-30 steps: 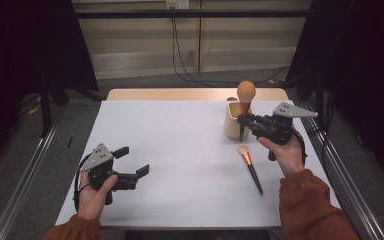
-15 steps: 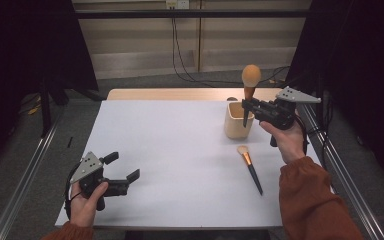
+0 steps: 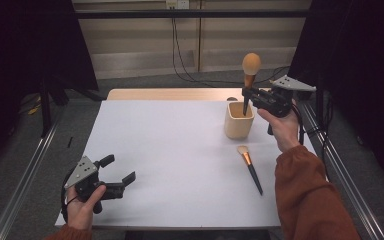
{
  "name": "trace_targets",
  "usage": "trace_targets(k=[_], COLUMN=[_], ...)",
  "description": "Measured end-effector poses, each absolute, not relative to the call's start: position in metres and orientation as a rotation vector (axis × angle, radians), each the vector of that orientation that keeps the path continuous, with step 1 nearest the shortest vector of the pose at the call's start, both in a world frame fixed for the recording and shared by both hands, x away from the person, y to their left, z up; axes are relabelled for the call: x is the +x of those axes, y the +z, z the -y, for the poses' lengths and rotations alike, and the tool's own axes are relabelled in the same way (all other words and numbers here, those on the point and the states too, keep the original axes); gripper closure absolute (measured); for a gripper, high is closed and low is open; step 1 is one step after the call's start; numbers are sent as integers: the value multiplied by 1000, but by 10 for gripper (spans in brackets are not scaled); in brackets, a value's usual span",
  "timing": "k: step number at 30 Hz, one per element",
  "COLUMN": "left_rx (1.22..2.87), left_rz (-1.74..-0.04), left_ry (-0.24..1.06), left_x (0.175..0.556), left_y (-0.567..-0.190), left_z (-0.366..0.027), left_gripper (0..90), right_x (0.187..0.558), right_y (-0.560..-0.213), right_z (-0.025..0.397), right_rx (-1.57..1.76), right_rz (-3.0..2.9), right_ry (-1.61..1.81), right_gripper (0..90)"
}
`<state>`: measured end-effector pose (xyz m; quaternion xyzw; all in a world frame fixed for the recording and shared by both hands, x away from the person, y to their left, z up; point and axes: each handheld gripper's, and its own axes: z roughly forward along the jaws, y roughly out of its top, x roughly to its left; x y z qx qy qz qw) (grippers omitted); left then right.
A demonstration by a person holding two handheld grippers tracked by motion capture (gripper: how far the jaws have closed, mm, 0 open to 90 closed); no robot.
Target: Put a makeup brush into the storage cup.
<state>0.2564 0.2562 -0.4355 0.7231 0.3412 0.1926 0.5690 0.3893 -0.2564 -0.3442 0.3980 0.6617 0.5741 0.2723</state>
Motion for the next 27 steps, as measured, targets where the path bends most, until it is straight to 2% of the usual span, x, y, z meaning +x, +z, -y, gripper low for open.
trace_targets(k=[5, 12, 14, 27], left_rx=[1701, 1711, 1707, 1727], left_rz=[-795, -805, -808, -772], left_ry=[444, 502, 471, 469], left_x=[255, 254, 255, 253], left_y=[-434, -434, -435, -433], left_z=[-257, -258, -259, -256], left_gripper=[19, 19, 21, 20], right_x=[399, 406, 406, 410], right_y=[-349, -358, -360, -377], right_z=[254, 250, 249, 249], right_rx=[1086, 1104, 1104, 1141], right_rz=[-1776, -1768, -1770, -1788], right_ry=[1527, 1510, 1507, 1482], right_gripper=[747, 747, 747, 748])
